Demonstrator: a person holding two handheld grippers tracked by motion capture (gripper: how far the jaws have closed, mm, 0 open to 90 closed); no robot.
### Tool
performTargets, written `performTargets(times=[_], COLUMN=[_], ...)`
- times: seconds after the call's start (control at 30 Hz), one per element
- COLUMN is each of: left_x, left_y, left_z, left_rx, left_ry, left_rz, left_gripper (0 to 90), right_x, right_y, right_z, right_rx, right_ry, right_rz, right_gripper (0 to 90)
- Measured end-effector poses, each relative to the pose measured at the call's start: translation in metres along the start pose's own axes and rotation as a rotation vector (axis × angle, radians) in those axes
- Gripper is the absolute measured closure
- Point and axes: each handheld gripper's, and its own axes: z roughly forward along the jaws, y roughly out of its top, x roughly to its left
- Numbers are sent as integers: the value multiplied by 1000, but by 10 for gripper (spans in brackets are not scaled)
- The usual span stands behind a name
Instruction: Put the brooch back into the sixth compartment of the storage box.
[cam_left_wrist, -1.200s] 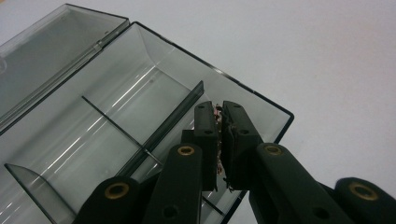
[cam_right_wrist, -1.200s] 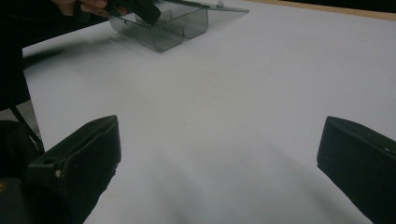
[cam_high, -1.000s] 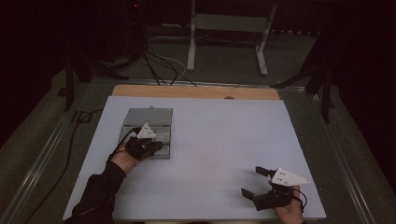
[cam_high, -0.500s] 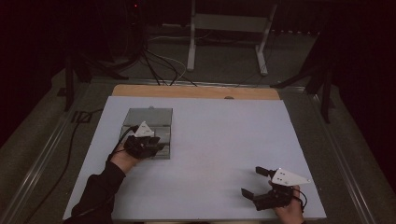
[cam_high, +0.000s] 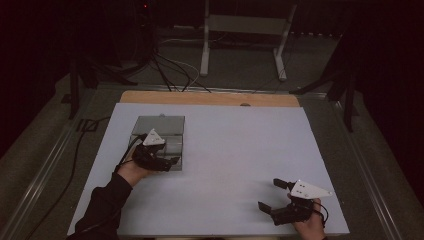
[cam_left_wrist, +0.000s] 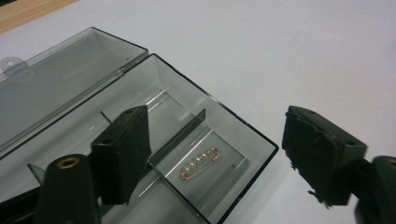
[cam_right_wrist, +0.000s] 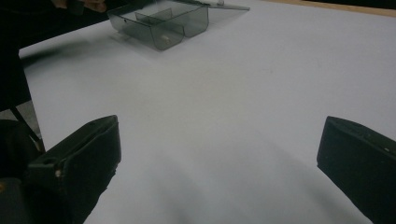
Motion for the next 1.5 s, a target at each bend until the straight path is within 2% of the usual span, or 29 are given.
performTargets(times=[0.2,0.27,0.37,0.43,0.7,0.8,0.93,1.07,1.13,1.4,1.5], left_x=[-1,0,0,0,2,0,-2,-5,-6,-13,-15], left_y=[3,3,5,6,5,3,-2,-8,-12,-29,-36], left_z=[-5,-7,-12,-16,-28,-33,-41,-47,-49,-55,-56], left_rx=[3,-3,-18,-20,-95,-119,-152,-162,-170,-188,-172], left_ry=[-3,-39,-51,-62,-144,-161,-171,-177,-193,-189,-190], left_rz=[-27,-33,-49,-42,-69,-59,-57,-47,-49,-22,-19], left_gripper=[163,70,28,16,11,11,11,11,11,12,12], right_x=[0,0,0,0,0,0,0,-1,0,-1,-1], right_y=[0,1,1,1,1,1,1,1,2,1,1], right_z=[1,1,1,1,0,0,0,1,1,1,1], right_rx=[0,-4,4,-1,-1,-5,-4,2,-1,5,5], right_ry=[-1,2,3,0,-1,-1,1,1,0,-5,-6], right_rz=[0,-2,-3,-6,-1,-3,0,-6,-2,-2,0], right_gripper=[0,0,0,0,0,0,0,0,0,0,0])
